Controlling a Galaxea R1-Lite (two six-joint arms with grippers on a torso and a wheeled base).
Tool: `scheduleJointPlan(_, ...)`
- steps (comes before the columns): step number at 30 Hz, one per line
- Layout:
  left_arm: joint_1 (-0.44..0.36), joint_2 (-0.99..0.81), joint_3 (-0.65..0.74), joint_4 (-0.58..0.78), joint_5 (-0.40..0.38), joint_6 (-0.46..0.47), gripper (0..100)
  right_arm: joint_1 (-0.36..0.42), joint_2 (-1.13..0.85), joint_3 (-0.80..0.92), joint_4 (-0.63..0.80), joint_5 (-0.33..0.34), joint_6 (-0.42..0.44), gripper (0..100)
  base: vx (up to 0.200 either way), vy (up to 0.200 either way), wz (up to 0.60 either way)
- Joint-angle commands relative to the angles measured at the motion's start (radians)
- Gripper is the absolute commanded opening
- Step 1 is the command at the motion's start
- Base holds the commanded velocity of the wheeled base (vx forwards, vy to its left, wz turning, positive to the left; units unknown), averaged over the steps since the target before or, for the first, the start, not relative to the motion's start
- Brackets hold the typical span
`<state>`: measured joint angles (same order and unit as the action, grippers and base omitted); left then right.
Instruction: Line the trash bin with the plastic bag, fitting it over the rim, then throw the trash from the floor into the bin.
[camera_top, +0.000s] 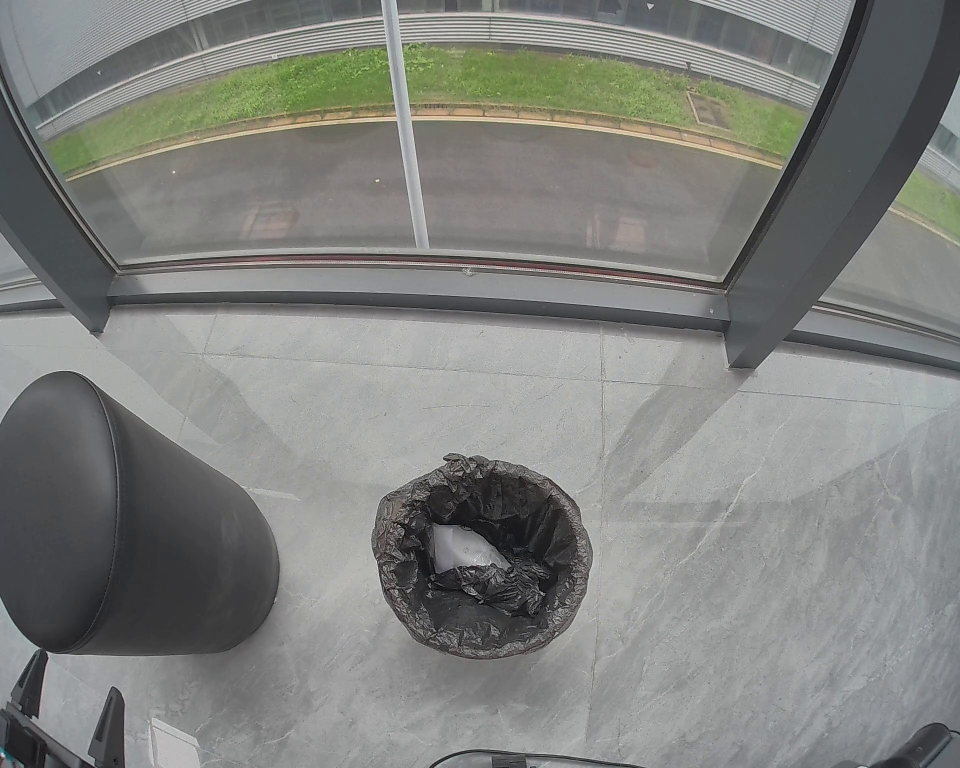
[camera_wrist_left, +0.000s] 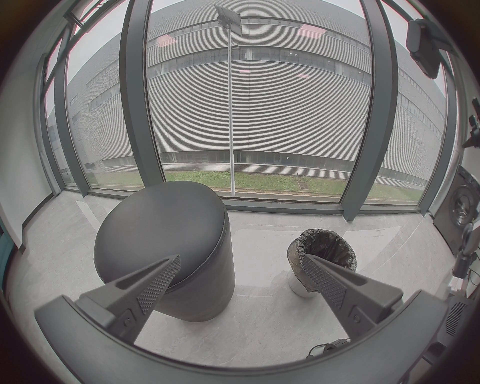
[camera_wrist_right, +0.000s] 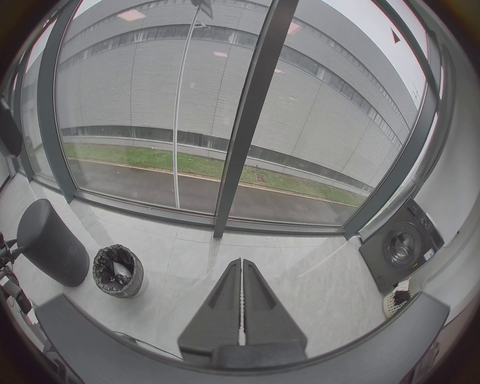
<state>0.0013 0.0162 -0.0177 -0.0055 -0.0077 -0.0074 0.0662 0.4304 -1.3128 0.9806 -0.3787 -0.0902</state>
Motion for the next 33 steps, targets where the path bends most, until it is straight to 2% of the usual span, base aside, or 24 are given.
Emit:
scheduleJointPlan(1, 0.000, -0.015, 0.018, -0.001, 0.000, 0.000, 100, -0.068, -0.430, 0.869, -0.632, 0.147, 0.095, 0, 0.000, 0.000, 0.00)
scheduleJointPlan(4, 0.000, -0.015, 0.018, -0.002, 0.000, 0.000, 100, -0.068, -0.430, 1.100, -0.852, 0.230, 0.106, 0, 0.000, 0.000, 0.00)
scheduleJointPlan(8, -0.001, -0.015, 0.018, -0.001, 0.000, 0.000, 100, -0.068, -0.430, 1.313, -1.044, 0.251, 0.099, 0, 0.000, 0.000, 0.00)
scheduleJointPlan(13, 0.000, -0.015, 0.018, -0.002, 0.000, 0.000, 100, -0.068, -0.430, 1.310, -1.016, 0.327, 0.121, 0, 0.000, 0.000, 0.00)
scheduleJointPlan(17, 0.000, -0.015, 0.018, -0.002, 0.000, 0.000, 100, -0.068, -0.427, 1.311, -0.984, 0.371, 0.086, 0, 0.000, 0.000, 0.00)
scheduleJointPlan(26, 0.000, -0.015, 0.018, -0.002, 0.000, 0.000, 100, -0.068, -0.430, 1.311, -0.981, 0.370, 0.109, 0, 0.000, 0.000, 0.00)
scheduleJointPlan(33, 0.000, -0.015, 0.018, -0.002, 0.000, 0.000, 100, -0.068, -0.429, 1.311, -0.981, 0.371, 0.089, 0, 0.000, 0.000, 0.00)
